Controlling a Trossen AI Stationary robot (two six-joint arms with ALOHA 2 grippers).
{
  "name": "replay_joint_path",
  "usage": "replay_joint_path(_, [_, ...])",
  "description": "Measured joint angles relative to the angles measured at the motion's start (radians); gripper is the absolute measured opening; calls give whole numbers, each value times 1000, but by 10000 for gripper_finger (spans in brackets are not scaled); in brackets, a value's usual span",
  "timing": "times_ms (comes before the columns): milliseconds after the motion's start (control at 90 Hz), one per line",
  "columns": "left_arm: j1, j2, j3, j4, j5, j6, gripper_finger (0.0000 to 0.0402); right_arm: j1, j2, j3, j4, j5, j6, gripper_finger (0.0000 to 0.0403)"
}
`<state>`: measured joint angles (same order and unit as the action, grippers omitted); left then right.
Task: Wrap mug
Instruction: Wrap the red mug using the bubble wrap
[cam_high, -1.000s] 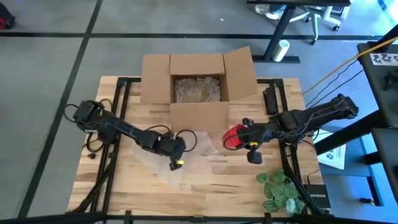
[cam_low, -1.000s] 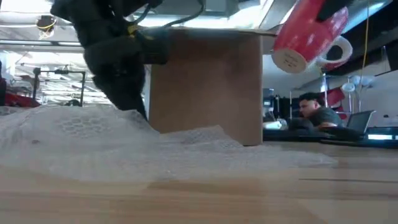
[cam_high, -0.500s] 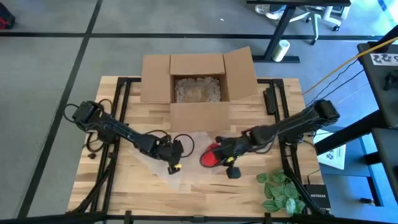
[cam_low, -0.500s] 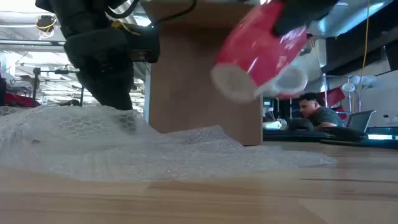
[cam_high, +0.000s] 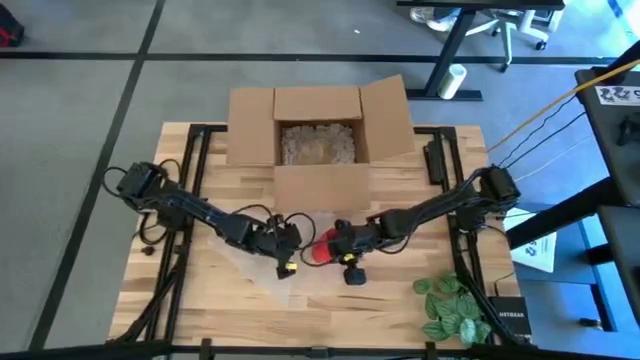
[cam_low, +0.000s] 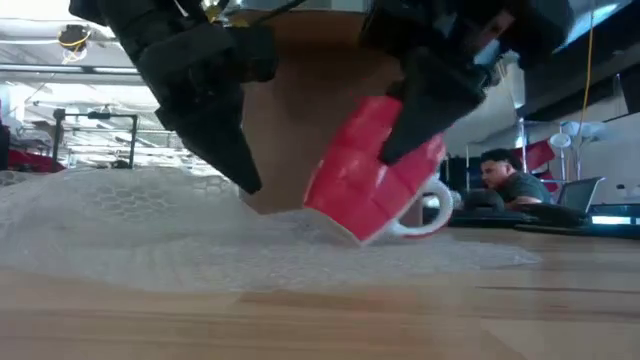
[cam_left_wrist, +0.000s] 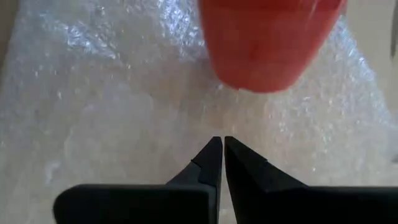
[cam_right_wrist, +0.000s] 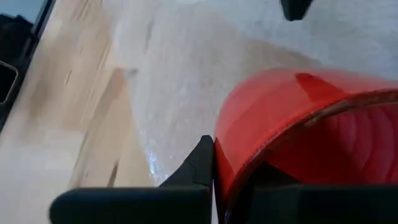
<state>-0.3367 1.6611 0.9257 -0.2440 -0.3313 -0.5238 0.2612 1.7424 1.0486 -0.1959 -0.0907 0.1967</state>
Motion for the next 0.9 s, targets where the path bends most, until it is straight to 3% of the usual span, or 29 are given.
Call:
replay_joint_path(211, [-12, 18, -7, -42, 59, -51, 0, 0, -1, 4, -57, 1, 45, 0])
replay_joint_path(411, [-51, 24, -45, -111, 160, -189, 0, 0, -19, 4, -122, -41, 107, 0])
replay_joint_path(778, [-237, -36, -53, -325, 240, -465, 0, 31, -91, 1, -320, -86, 206, 0])
replay_joint_path(900, [-310, -109, -29, -427, 188, -568, 0, 40, -107, 1, -381, -94, 229, 0])
